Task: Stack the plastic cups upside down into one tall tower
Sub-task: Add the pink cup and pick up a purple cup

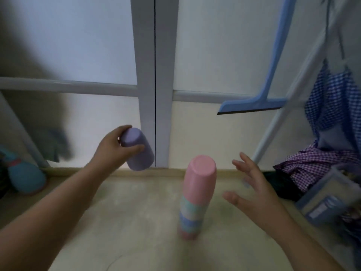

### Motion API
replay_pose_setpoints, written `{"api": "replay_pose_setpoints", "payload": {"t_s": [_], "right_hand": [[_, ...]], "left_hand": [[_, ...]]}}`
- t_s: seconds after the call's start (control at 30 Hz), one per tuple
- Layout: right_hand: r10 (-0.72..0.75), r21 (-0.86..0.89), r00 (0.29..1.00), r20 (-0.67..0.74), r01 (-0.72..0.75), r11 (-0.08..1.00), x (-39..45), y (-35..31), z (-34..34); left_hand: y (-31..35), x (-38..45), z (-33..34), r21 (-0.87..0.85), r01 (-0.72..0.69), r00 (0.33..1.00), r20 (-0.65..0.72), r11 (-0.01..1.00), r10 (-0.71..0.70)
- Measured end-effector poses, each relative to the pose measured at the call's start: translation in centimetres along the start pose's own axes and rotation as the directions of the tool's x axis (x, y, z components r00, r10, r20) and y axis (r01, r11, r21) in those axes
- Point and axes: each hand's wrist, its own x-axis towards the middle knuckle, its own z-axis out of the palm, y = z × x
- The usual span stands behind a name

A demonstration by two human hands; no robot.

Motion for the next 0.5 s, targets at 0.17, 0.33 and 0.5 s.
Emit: {"api": "replay_pose_setpoints", "payload": {"t_s": [0.17, 0.33, 0.5], "right_hand": [[-0.057, 0.021, 0.998, -0.034, 0.058, 0.998, 0.1, -1.2, -1.1], [-0.102, 0.071, 0.993, -0.051, 0.106, 0.992, 0.0, -2.7, -1.9], [-0.106, 0.091, 0.994, -0.039, 0.109, 0.990, -0.6, -2.7, -2.3]], "left_hand": [[13.2, -2.5, -3.2, -0.251, -0.200, 0.970, 0.083, 0.947, 0.227], [17.7, -5.1, -0.1, -0.142, -0.280, 0.914, 0.262, 0.950, 0.308], [15.6, -6.0, 3.8, -0.005, -0.254, 0.893, 0.383, 0.967, 0.237]]}}
